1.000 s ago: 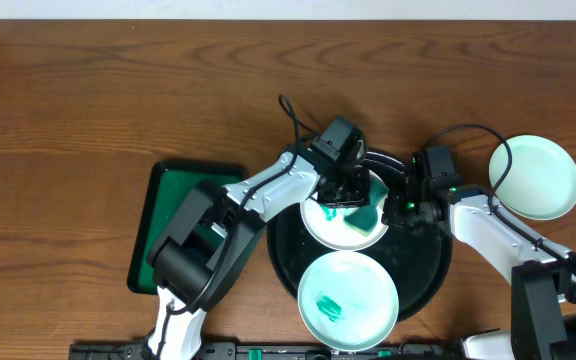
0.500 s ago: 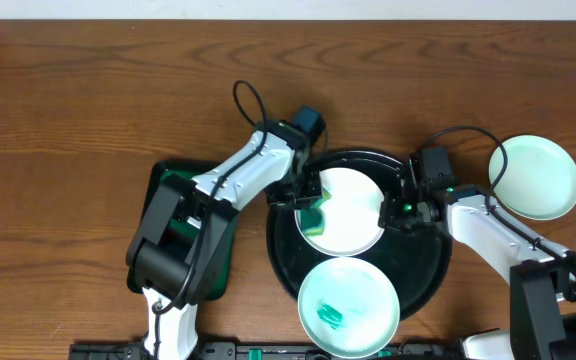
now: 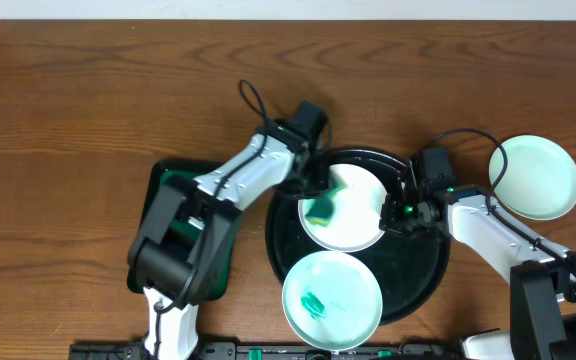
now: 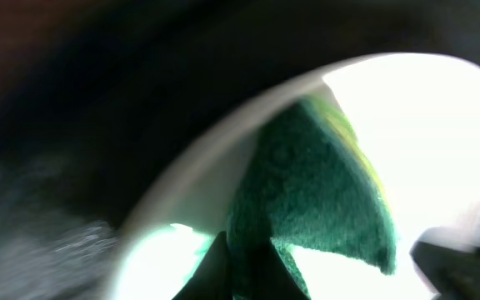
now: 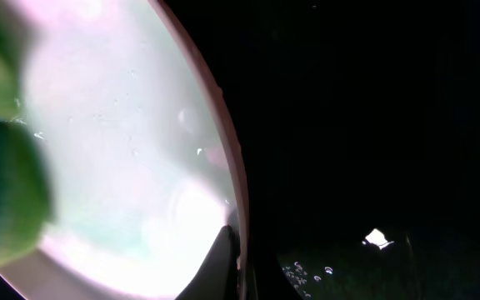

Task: Clean dirty plates on tray and stack at the side
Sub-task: 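Bring the sponge in the left gripper onto the white plate, then scrub the white plate with the sponge in the left gripper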

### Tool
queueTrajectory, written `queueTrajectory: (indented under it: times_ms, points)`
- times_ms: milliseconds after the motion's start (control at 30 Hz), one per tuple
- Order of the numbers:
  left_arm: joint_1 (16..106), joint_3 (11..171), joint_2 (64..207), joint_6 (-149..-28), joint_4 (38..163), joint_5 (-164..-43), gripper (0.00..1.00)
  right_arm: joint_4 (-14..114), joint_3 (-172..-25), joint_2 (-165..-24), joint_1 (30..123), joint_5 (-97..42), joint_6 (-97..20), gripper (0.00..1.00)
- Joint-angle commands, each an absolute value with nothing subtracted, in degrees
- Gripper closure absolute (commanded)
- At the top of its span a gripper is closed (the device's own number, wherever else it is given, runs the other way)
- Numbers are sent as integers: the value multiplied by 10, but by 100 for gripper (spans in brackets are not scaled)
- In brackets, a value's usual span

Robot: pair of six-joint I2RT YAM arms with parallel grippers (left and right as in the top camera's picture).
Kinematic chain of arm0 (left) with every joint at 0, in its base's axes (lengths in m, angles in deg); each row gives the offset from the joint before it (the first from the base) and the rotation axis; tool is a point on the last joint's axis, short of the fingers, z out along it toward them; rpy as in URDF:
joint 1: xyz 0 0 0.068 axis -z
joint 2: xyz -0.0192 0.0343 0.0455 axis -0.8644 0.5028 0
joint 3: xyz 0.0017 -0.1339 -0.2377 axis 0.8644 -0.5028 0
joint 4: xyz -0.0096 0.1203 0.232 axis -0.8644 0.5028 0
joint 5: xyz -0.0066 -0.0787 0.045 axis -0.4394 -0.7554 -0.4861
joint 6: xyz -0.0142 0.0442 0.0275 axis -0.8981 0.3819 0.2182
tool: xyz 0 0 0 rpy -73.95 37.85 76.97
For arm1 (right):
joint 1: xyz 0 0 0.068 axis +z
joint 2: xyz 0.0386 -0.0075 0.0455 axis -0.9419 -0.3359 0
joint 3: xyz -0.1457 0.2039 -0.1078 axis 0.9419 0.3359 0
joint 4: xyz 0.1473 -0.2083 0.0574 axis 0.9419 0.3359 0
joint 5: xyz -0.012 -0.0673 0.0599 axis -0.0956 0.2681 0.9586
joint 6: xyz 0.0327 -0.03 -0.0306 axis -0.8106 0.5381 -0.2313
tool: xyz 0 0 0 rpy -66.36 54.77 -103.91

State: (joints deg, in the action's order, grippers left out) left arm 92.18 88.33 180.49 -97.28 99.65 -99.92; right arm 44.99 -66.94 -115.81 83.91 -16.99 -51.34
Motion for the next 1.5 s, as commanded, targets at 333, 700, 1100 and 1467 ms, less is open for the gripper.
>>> queueTrajectory:
  times_ms: [333, 700, 1100, 1467]
  points:
    - [1025, 863, 1849, -994, 895, -1208, 93, 450, -663, -1169, 843, -198, -503, 99]
    - [929, 863, 1849, -989, 884, -1077, 93, 468, -663, -1169, 843, -202, -503, 99]
    - [836, 863, 1849, -919, 1042, -909, 93, 472, -663, -1169, 843, -204, -503, 99]
    - [859, 863, 1849, -867, 1207, -766, 93, 469, -663, -1169, 843, -204, -503, 99]
